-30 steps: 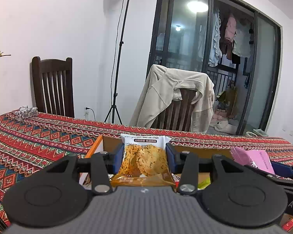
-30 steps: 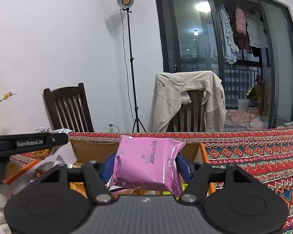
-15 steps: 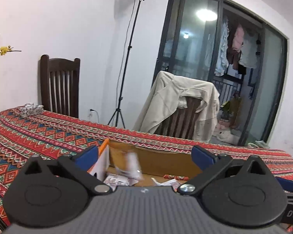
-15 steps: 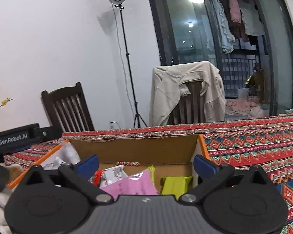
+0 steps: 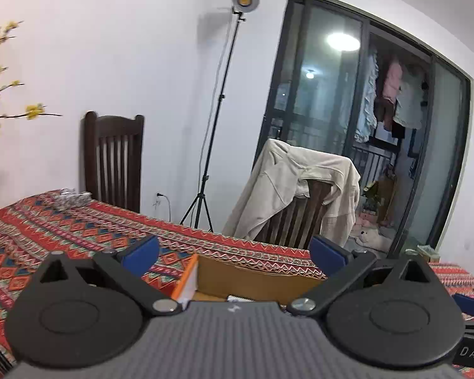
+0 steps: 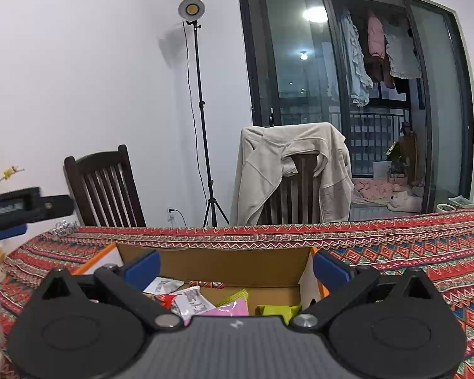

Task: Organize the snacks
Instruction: 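Open both tools to drop the packets into the box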

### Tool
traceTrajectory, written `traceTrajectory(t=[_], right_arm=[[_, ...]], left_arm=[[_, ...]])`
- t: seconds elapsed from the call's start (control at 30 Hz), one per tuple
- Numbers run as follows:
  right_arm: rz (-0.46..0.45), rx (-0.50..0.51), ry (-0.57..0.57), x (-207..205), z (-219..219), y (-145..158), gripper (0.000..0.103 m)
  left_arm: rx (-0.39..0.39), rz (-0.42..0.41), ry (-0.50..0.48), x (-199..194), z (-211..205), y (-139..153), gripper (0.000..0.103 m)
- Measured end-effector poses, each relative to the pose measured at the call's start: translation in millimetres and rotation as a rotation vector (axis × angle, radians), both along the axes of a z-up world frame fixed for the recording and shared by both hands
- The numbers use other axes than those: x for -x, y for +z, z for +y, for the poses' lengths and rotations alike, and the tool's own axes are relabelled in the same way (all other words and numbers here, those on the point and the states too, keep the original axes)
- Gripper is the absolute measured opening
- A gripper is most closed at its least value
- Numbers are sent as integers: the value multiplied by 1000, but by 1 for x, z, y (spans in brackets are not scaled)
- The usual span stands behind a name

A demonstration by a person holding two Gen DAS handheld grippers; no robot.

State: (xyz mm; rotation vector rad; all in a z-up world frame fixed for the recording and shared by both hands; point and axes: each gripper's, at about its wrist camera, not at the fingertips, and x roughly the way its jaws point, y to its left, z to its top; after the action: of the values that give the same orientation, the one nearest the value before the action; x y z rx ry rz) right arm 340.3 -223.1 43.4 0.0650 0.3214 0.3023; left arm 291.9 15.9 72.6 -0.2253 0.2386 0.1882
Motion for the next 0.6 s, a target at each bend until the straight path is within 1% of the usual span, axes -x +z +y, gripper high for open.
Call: traceTrajectory(t=[0.13,0.33,0.4,0.6], right_arm=[[9,-4,-1,25,-4,7,103],[4,12,1,80,-12,13,103],[1,11,10,101,-15,16,103],[-31,29,23,161,-20,19,103]], left_arm=[[24,14,26,27,12,7,103],[16,35,5,82,20,13,103],[-1,30,-5,101,18,16,103],[-84,3,-28,158,0,24,103]])
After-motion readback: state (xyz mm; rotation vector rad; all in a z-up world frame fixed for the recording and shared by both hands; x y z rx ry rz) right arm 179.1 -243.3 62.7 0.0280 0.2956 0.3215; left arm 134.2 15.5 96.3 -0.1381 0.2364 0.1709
